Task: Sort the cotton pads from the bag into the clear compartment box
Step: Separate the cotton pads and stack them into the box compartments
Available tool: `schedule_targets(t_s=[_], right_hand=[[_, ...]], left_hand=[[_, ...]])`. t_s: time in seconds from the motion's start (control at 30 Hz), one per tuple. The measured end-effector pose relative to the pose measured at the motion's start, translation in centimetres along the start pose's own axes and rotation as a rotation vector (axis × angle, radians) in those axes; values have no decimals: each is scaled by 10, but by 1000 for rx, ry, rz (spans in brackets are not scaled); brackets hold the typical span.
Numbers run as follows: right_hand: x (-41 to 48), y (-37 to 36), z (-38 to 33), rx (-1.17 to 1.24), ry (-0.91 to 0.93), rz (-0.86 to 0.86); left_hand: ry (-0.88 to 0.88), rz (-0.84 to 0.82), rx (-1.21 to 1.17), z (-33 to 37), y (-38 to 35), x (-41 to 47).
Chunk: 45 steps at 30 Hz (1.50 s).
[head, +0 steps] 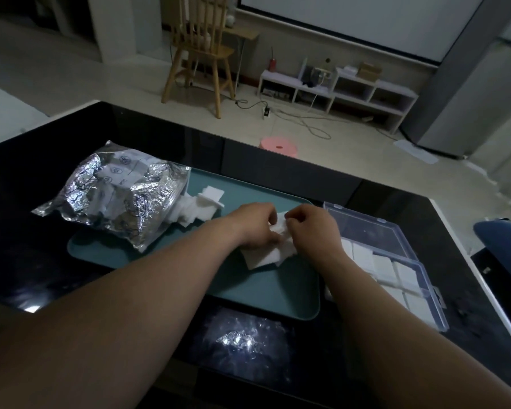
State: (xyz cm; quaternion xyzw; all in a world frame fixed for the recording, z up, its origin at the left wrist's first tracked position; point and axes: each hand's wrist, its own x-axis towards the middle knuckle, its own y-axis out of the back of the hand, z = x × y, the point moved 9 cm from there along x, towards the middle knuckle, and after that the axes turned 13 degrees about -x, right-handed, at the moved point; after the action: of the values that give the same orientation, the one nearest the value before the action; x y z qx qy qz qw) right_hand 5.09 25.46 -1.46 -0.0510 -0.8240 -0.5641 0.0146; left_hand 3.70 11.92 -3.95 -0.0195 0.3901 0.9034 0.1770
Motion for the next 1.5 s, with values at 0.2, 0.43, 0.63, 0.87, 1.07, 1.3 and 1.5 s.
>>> schedule_targets(t_s=[0.2,0.43,0.63,0.87,1.07,1.3,1.5], right_hand=[[-6,9,-14,266,14,71],[-4,21,-3,563,-81,62],[-14,21,0,900,-200,-68],[-27,10,-11,1172,-289,-272],[-37,8,-18,1091,-251,-294],[-36,27,-28,764,46,-261],[-43,41,-40,273,298,-236]], left_hand=[[-4,17,-70,1,4,-9],[-107,230,-312,11,41,-19],[40,55,-1153,5,40,-42],[83,-106,-1472,9,32,-62],[150,-148,-1611,12,25,-69],[240,-187,-1502,3,20,-72],[298,-323,-1308,5,10,-85]])
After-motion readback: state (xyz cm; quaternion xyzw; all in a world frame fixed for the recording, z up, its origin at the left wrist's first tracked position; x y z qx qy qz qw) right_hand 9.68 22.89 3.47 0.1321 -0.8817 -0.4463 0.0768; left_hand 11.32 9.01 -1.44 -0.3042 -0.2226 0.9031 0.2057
